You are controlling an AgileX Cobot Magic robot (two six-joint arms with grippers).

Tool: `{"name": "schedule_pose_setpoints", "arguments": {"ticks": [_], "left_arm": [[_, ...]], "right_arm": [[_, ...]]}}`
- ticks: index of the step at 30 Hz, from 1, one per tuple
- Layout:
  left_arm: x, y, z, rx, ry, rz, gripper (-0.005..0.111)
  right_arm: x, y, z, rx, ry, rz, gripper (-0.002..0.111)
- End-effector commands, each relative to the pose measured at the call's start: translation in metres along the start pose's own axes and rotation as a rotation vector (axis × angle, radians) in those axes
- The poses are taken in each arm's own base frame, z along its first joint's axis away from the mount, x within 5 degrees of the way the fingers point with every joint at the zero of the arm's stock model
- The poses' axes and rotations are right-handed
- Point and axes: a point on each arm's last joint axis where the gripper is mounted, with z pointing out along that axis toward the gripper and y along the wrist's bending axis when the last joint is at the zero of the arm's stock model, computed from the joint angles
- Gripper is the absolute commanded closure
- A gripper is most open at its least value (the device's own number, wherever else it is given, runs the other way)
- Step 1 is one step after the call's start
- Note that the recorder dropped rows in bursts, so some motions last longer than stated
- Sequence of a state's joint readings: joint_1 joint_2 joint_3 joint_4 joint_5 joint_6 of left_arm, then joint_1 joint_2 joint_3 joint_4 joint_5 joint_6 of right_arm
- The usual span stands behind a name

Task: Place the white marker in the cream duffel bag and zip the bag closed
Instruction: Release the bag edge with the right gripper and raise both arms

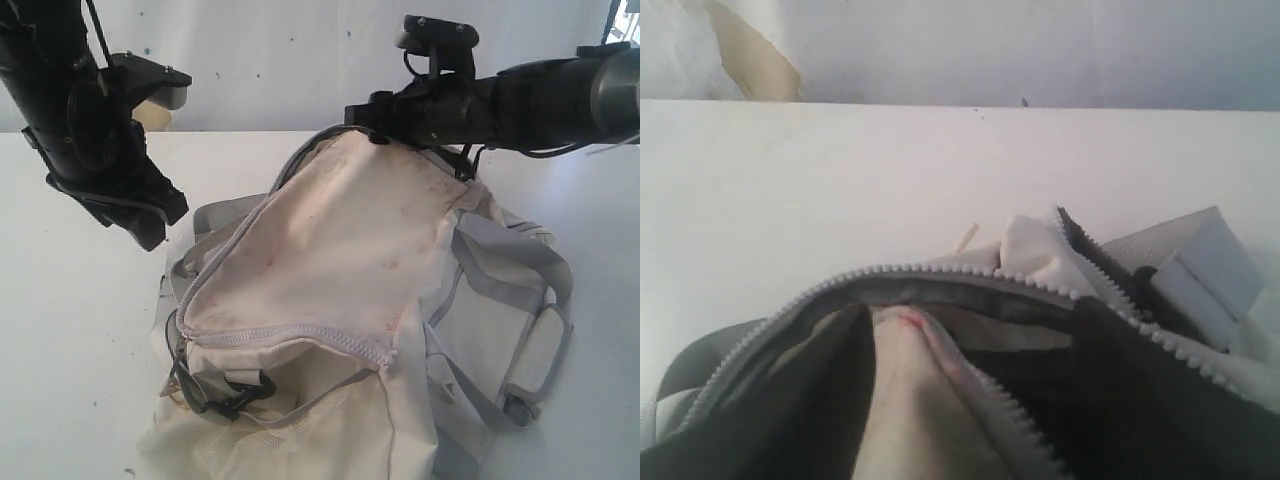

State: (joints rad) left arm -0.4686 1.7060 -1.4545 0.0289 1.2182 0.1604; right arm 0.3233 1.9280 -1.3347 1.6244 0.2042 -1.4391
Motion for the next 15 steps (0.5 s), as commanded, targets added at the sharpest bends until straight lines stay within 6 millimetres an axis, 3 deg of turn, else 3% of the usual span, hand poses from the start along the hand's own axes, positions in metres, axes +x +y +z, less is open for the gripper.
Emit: {"name": "schedule_pose_setpoints", "arguments": {"ticks": [1, 9, 15], "left_arm": [[0.006, -0.005, 0.004, 0.041, 0.020, -0.013, 0.049], [0.008, -0.011, 0.008, 0.099, 0.028, -0.028, 0.049], [0.008, -0.011, 0.008, 0.099, 0.028, -0.031, 0.049]], "right_arm": [[-0.023, 0.008, -0.023, -0.019, -0.070, -0.010, 0.045], [-0.042, 0.019, -0.046, -0.057, -0.129, -0.007, 0.045], [-0.028, 0.033, -0.050, -0.200, 0.058, 0.152, 0.045]]}}
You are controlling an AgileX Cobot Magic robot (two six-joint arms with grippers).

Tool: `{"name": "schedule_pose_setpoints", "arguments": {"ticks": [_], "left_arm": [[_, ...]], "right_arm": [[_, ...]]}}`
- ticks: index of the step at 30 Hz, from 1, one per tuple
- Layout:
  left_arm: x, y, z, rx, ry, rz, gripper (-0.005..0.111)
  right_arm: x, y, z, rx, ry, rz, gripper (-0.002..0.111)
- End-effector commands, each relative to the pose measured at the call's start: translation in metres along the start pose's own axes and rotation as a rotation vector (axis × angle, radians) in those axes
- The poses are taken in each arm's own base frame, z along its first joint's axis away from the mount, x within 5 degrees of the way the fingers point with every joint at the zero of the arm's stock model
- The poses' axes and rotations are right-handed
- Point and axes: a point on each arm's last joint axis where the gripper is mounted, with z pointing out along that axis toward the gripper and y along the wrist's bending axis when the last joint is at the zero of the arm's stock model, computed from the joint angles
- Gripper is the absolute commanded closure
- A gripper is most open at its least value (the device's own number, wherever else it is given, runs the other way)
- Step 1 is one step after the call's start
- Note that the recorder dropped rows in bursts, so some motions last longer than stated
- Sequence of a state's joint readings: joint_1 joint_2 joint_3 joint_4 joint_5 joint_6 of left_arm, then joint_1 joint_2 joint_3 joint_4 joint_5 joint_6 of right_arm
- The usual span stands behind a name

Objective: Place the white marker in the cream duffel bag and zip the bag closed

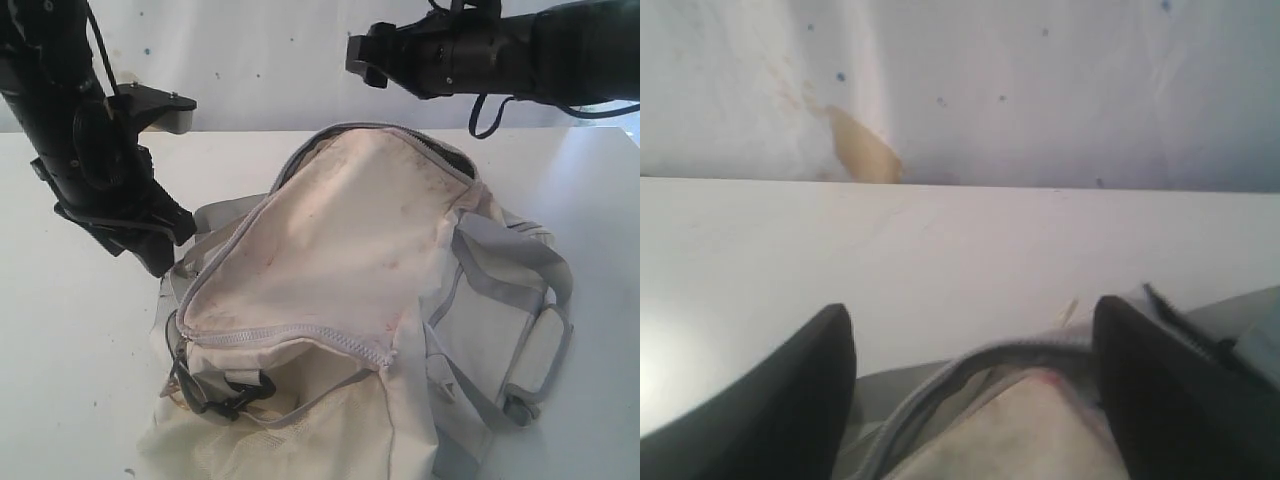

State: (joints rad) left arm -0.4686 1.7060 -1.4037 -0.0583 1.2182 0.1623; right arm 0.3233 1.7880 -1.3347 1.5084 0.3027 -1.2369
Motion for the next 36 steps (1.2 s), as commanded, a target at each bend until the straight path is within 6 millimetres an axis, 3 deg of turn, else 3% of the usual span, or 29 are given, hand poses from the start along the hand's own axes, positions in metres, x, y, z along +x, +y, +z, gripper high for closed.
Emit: {"name": "schedule_pose_setpoints", "arguments": {"ticks": [1, 6, 12, 18, 23, 28, 36], "left_arm": [[0.001, -0.002, -0.004, 0.010, -0.009, -0.003, 0.049], [0.001, -0.002, -0.004, 0.010, -0.011, -0.010, 0.049], [0.007, -0.003, -0.009, 0.009, -0.020, -0.009, 0.049], [0.038, -0.011, -0.001, 0.052, 0.004, -0.028, 0.049], [0.056, -0.030, 0.019, 0.252, -0.007, 0.019, 0.049], [0.066, -0.028, 0.050, 0.213, -0.082, 0.060, 0.055], [0.087, -0.027, 0.074, 0.171, -0.135, 0.109, 0.065]], "right_arm": [[0.013, 0.009, -0.006, -0.083, 0.191, 0.121, 0.045], [0.029, 0.012, -0.017, -0.073, 0.509, 0.072, 0.045], [0.030, 0.021, -0.035, -0.129, 0.683, -0.007, 0.045], [0.030, 0.020, -0.069, -0.043, 0.879, -0.104, 0.046], [0.031, 0.030, -0.098, -0.049, 0.858, -0.114, 0.050], [0.036, 0.036, -0.124, -0.029, 0.769, -0.136, 0.050], [0.049, 0.033, -0.129, -0.022, 0.756, -0.155, 0.050]]}}
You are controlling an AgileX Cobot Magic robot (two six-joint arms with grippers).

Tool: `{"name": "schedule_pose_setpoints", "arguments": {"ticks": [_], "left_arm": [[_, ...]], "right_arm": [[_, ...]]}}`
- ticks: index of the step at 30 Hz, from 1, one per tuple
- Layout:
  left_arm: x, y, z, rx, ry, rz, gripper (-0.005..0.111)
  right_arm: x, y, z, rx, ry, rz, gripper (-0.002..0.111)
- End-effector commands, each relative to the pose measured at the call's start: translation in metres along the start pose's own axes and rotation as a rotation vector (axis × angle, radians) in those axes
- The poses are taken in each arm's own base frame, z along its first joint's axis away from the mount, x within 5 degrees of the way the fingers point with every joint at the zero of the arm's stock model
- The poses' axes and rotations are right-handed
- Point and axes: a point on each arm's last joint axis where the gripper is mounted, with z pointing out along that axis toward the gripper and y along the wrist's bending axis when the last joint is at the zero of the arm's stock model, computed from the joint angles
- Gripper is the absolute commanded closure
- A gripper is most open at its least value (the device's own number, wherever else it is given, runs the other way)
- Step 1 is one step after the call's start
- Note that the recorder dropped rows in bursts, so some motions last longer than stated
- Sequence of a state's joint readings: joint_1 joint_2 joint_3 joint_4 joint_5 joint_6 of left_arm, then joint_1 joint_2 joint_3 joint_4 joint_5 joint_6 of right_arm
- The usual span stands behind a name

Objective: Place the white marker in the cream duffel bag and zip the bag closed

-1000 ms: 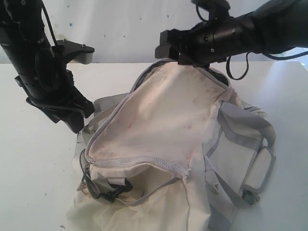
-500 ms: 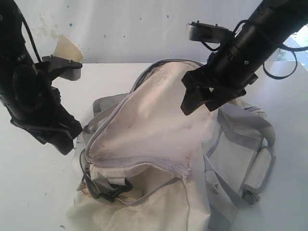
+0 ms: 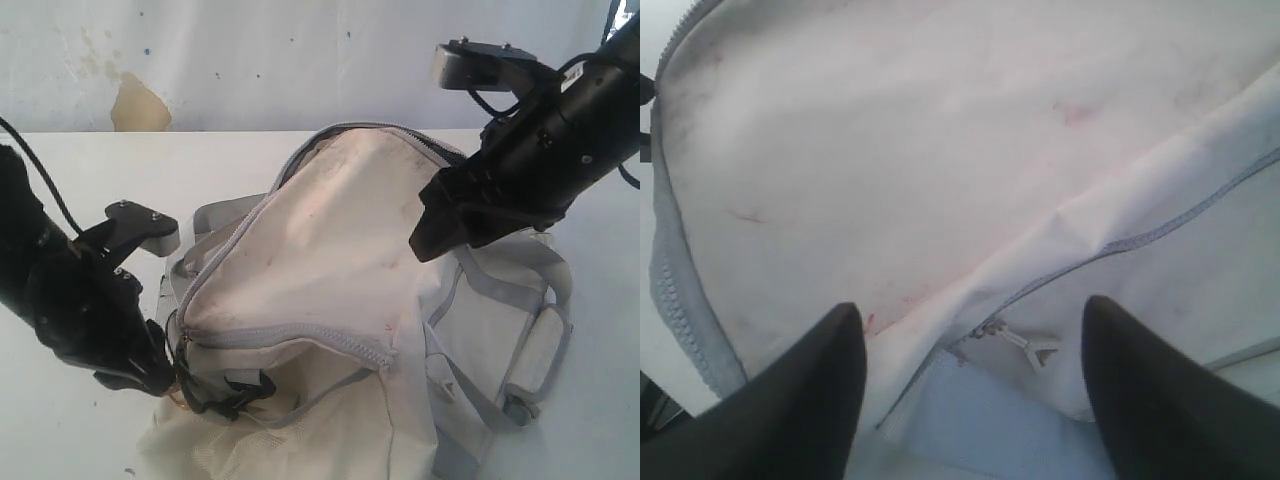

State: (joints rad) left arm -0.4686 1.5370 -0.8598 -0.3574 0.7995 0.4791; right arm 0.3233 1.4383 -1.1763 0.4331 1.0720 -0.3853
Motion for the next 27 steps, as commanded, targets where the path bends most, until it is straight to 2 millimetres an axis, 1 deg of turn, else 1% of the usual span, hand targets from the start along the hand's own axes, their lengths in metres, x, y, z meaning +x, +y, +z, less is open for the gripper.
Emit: {"name": "schedule_pose_setpoints", "arguments": {"ticks": [1, 6, 11, 14, 21, 23, 24, 27], "left_arm": [[0.011, 0.000, 0.008, -0.014, -0.032, 0.025, 0.065], [0.012, 0.001, 0.014, -0.037, -0.087, 0.111, 0.065], [0.015, -0.001, 0.023, -0.004, -0.119, 0.122, 0.065], [0.013, -0.002, 0.026, 0.025, -0.134, 0.137, 0.065], [0.010, 0.002, 0.035, 0.012, -0.148, 0.133, 0.065], [0.011, 0.002, 0.038, 0.015, -0.136, 0.133, 0.070], [0.011, 0.002, 0.038, 0.016, -0.134, 0.132, 0.076], [0.010, 0.003, 0.038, 0.014, -0.135, 0.132, 0.097]], "right_arm": [[0.003, -0.003, 0.002, 0.019, -0.023, -0.007, 0.050], [0.002, -0.003, 0.002, 0.022, -0.029, -0.009, 0.050], [0.002, -0.003, 0.002, 0.022, -0.029, -0.011, 0.050], [0.002, -0.003, 0.002, 0.022, -0.029, -0.011, 0.050], [0.003, -0.003, 0.002, 0.021, -0.027, -0.011, 0.050], [0.003, -0.003, 0.002, 0.021, -0.027, -0.011, 0.050], [0.003, -0.003, 0.002, 0.021, -0.027, -0.011, 0.050], [0.002, -0.003, 0.002, 0.022, -0.029, -0.011, 0.050]]}}
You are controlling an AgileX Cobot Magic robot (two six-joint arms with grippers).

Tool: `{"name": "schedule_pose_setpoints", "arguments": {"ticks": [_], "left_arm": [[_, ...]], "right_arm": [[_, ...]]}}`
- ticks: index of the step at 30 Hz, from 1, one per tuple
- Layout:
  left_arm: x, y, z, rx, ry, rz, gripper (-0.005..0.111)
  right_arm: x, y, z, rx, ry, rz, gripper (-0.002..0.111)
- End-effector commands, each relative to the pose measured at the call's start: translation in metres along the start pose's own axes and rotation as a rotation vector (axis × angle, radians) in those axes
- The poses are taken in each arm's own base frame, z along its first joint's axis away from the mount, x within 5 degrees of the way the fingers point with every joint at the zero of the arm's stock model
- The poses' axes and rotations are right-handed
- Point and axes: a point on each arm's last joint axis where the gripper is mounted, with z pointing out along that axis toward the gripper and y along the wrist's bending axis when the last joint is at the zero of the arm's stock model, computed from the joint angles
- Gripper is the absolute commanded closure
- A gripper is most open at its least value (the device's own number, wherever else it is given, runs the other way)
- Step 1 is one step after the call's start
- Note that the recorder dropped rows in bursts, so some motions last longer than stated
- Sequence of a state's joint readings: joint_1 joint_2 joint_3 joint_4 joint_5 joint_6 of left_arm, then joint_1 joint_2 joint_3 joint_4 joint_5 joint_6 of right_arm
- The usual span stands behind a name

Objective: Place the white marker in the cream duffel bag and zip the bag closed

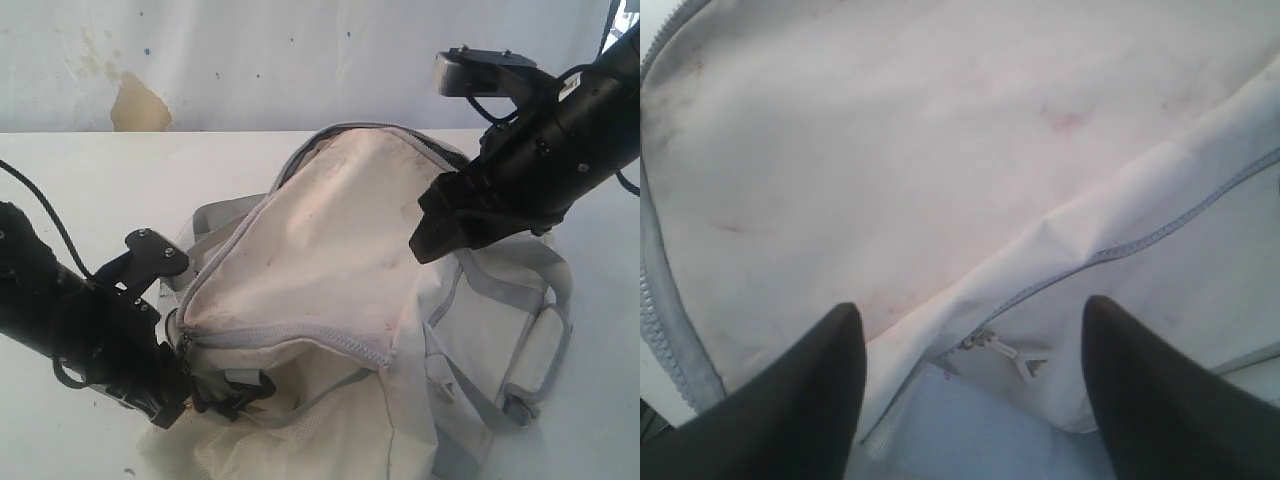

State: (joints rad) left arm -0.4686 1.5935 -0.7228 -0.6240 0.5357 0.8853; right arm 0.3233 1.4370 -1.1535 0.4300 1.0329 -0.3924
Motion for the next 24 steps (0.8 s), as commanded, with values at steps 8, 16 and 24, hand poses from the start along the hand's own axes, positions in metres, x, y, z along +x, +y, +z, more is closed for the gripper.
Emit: {"name": "schedule_pose_setpoints", "arguments": {"ticks": [8, 16, 24], "left_arm": [[-0.007, -0.005, -0.011, 0.037, 0.008, 0.047, 0.107], [-0.014, -0.012, -0.049, 0.010, 0.013, 0.212, 0.107], [-0.023, -0.019, -0.073, 0.014, -0.015, 0.255, 0.107]], "right_arm": [[-0.001, 0.011, -0.003, -0.121, -0.049, -0.156, 0.052], [0.004, 0.025, 0.001, -0.299, -0.077, -0.303, 0.052], [0.003, 0.036, 0.003, -0.422, -0.205, -0.433, 0.052]]}}
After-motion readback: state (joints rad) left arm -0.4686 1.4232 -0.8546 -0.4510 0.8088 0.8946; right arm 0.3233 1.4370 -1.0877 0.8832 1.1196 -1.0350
